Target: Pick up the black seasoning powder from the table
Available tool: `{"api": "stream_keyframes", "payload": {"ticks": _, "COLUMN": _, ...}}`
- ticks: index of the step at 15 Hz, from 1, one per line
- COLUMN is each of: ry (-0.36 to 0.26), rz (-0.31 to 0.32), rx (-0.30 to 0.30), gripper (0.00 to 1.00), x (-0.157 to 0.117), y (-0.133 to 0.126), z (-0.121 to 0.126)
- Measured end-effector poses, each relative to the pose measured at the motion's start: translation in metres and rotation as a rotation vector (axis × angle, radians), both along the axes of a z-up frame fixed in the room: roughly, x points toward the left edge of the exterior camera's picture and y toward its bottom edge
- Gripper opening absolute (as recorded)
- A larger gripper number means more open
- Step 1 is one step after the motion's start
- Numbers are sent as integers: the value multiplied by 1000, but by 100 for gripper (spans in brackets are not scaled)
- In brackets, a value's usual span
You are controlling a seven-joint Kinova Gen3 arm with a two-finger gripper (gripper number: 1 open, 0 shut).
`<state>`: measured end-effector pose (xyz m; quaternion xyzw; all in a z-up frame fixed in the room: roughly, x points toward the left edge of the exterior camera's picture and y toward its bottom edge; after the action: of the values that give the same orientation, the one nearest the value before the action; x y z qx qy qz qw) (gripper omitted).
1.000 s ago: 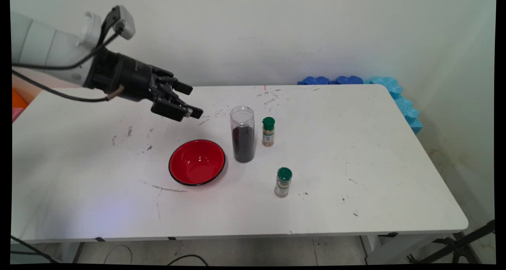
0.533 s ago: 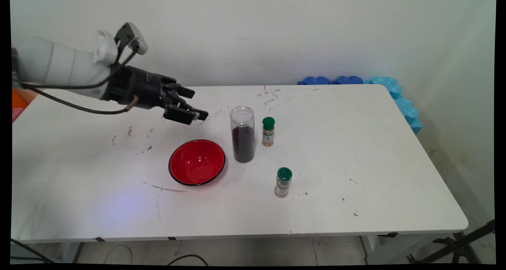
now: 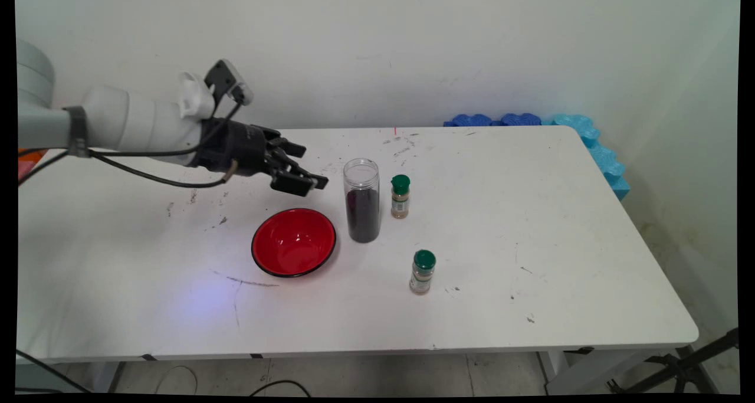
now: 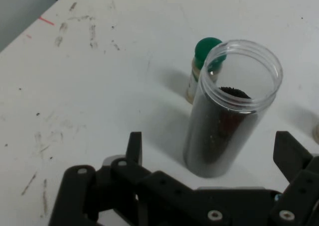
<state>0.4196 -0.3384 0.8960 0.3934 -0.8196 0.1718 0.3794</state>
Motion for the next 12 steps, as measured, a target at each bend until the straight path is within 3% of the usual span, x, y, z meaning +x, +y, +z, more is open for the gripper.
{"api": "stream_keyframes", "payload": {"ticks": 12, "ry": 0, "rz": -44, "rx": 11, "gripper": 100, "x": -30, "y": -17, "z": -33}}
